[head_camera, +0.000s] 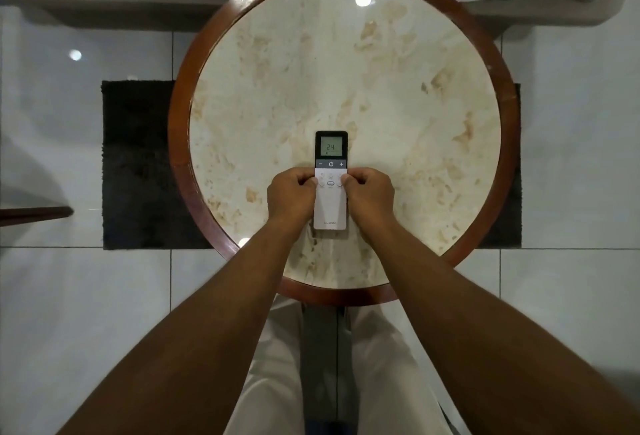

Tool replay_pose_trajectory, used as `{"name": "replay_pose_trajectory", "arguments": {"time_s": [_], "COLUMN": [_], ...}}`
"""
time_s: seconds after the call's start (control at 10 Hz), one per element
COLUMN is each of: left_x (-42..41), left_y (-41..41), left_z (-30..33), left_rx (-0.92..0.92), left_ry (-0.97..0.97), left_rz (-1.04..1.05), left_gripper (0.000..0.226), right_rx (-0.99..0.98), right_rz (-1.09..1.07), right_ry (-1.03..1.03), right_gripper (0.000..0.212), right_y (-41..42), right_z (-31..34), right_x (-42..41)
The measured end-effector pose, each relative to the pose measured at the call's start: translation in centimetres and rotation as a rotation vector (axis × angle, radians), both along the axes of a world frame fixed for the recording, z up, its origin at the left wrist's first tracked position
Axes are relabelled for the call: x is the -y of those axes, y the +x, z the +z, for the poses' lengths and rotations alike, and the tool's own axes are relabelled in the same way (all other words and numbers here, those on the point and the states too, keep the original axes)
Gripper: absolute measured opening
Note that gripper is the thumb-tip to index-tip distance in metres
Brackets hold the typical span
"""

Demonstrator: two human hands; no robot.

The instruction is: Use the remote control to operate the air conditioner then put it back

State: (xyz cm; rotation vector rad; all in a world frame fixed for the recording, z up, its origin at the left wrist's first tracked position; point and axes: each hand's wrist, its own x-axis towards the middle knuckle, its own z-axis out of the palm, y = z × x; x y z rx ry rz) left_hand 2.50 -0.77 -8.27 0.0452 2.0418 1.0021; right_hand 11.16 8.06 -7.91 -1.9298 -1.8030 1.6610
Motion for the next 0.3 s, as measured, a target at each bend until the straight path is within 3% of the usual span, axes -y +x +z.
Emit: {"name": "replay_pose_trajectory", "arguments": {"time_s": [0.3], "left_x": [0.2], "left_y": [-0.6], "left_z": [1.2], "left_rx": [-0.054], "left_ry": [-0.036], "left_rz": [-0.069], "left_gripper": [0.025], "right_rx": [0.001], "right_rz": [0.062], "right_ry": [0.101], "right_gripper": [0.019], "right_y": [0.2], "right_z": [0.3], "right_x": [0.2]}}
